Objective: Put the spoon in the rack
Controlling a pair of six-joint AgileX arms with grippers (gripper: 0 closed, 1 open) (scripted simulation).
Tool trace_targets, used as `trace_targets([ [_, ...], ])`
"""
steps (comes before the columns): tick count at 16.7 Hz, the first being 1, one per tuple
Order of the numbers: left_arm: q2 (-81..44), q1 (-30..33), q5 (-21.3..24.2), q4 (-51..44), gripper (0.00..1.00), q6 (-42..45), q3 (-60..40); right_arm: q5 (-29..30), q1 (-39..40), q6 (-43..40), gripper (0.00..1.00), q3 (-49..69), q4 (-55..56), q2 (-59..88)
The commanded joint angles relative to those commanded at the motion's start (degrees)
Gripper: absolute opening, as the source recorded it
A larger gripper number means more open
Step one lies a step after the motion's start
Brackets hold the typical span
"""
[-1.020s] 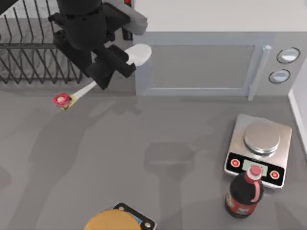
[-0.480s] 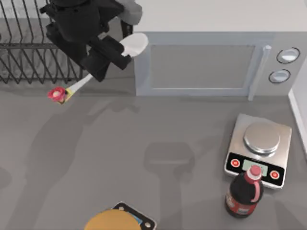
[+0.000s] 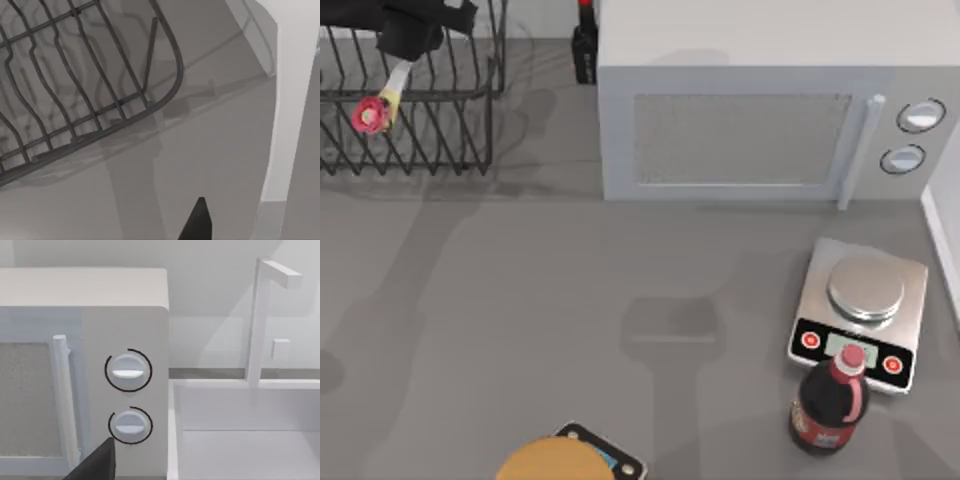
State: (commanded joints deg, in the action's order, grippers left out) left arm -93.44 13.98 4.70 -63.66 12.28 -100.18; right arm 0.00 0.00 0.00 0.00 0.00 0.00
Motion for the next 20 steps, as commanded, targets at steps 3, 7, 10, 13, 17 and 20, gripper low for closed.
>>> trace_targets([
  [3,11.01,-6.82,1.91,13.50,0.00,-3.16,10.24,0.00,0.00,0.00,1.00,0.00,0.00,0.00],
  [7,26.63,-15.52,4.51,33.53,0.00,-7.16,23.60,0.00,0.00,0.00,1.00,0.00,0.00,0.00],
  [10,36.45,-20.78,6.13,44.39,0.00,-9.71,31.36,0.00,0.00,0.00,1.00,0.00,0.00,0.00],
  [13,41.71,-23.90,7.03,49.96,0.00,-11.32,35.74,0.00,0.00,0.00,1.00,0.00,0.00,0.00],
  [17,42.43,-24.35,7.16,50.73,0.00,-11.56,36.37,0.00,0.00,0.00,1.00,0.00,0.00,0.00],
  [20,41.54,-24.02,7.07,51.39,0.00,-11.41,36.15,0.00,0.00,0.00,1.00,0.00,0.00,0.00],
])
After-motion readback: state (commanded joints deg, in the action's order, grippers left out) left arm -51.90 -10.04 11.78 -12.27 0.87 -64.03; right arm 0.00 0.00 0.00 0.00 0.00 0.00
